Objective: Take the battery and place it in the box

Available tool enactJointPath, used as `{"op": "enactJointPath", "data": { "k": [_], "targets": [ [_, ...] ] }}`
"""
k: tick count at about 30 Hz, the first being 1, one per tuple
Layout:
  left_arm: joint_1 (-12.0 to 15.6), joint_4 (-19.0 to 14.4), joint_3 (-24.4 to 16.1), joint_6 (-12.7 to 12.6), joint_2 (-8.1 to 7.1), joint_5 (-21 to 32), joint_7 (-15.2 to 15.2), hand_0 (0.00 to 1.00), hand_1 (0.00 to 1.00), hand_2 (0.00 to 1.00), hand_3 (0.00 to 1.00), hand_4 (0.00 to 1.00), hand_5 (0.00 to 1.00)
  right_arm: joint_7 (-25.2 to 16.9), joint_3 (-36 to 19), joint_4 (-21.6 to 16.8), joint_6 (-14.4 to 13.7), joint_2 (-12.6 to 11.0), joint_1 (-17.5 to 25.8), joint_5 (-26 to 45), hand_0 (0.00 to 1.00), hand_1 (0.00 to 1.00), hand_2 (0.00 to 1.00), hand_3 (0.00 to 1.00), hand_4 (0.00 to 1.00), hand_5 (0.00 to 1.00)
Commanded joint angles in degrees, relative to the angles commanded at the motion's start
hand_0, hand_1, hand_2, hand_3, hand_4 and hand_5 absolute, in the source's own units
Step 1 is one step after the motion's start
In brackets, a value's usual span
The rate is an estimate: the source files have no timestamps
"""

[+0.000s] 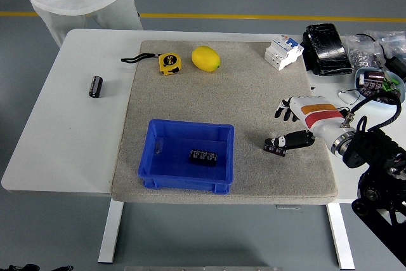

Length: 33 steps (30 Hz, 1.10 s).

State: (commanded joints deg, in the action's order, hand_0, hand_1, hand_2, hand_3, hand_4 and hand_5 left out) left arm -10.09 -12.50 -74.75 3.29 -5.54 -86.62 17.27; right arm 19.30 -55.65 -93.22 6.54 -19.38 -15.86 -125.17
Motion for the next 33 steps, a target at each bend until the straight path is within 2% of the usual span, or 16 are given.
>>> {"op": "enactJointPath", "data": {
  "k": [12, 33],
  "targets": [
    [-0.3, 0.0, 0.9, 0.0, 0.12, 1.1, -0.1, 0.799, 0.816, 0.842, 0.696, 0.766, 0.672, -0.6, 4.5, 6.8, -1.5, 0.1, -2.6, -0.5, 0.329, 0.450, 0.496, 0.564, 0.998, 0.447],
    [-0.1, -0.1, 1.6, 0.4, 0.23, 1.0, 0.0, 0.795, 0.812, 0.838, 0.696, 0.765, 0.670, -0.7, 7.2, 12.5, -2.8, 1.0, -4.1, -0.8, 0.324, 0.436, 0.477, 0.541, 0.998, 0.433]
  ]
}}
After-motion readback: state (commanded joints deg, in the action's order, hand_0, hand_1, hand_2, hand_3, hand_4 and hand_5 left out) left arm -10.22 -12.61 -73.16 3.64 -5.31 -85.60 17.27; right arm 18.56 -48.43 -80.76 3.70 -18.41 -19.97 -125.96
